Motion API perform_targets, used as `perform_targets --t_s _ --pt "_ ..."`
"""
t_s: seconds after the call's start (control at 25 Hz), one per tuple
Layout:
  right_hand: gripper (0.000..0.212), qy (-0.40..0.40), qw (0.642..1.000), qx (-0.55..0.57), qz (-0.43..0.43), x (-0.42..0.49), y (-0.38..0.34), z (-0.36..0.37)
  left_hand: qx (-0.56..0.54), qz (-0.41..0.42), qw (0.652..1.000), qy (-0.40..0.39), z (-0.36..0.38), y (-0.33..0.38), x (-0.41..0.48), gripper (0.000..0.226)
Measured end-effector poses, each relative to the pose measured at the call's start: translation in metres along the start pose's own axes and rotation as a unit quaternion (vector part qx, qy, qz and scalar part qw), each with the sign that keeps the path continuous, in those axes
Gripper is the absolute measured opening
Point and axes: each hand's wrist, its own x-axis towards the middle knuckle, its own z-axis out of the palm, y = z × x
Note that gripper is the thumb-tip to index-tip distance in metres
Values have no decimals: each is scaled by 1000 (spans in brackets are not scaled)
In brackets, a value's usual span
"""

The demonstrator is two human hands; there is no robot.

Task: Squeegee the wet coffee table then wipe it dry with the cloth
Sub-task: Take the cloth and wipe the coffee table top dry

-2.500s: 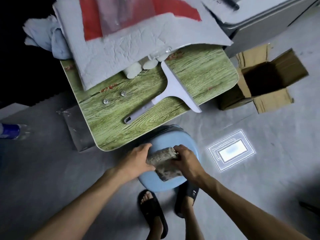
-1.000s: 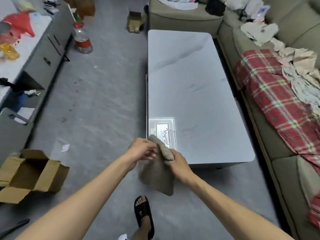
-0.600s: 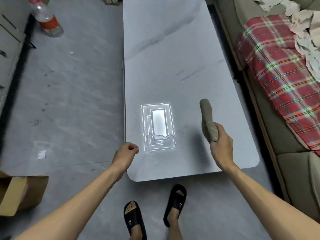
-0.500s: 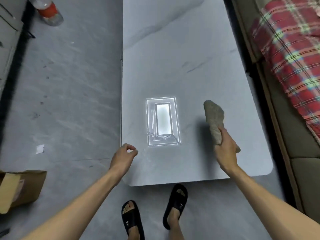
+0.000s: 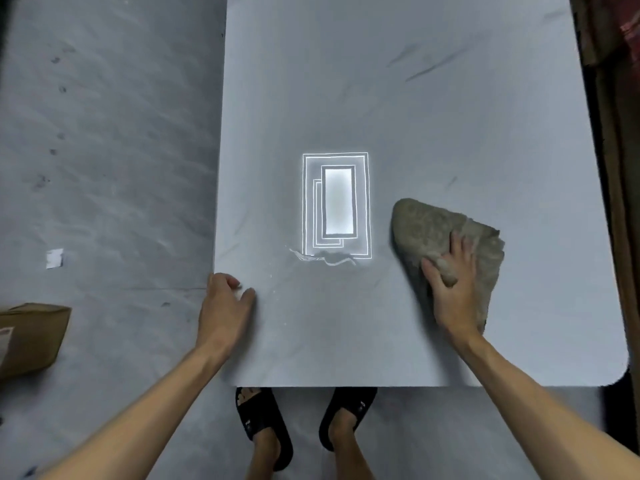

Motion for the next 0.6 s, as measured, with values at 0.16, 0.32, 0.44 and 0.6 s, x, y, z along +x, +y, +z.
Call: perform_targets --t_s 0.16,0.32,0.44,0.6 --pt "65 69 983 131 106 -1 -29 45 -33 -9 999 -3 -8 -13 4 21" --pt "41 0 995 101 -1 2 -70 96 -112 -27 992 -42 -23 -22 10 20" --pt "33 -60 996 14 -69 6 -95 137 -195 -61 976 -79 -39 -30 19 17" --pt "49 -136 978 -77 -136 5 -114 170 -298 -93 942 -121 -49 -47 34 9"
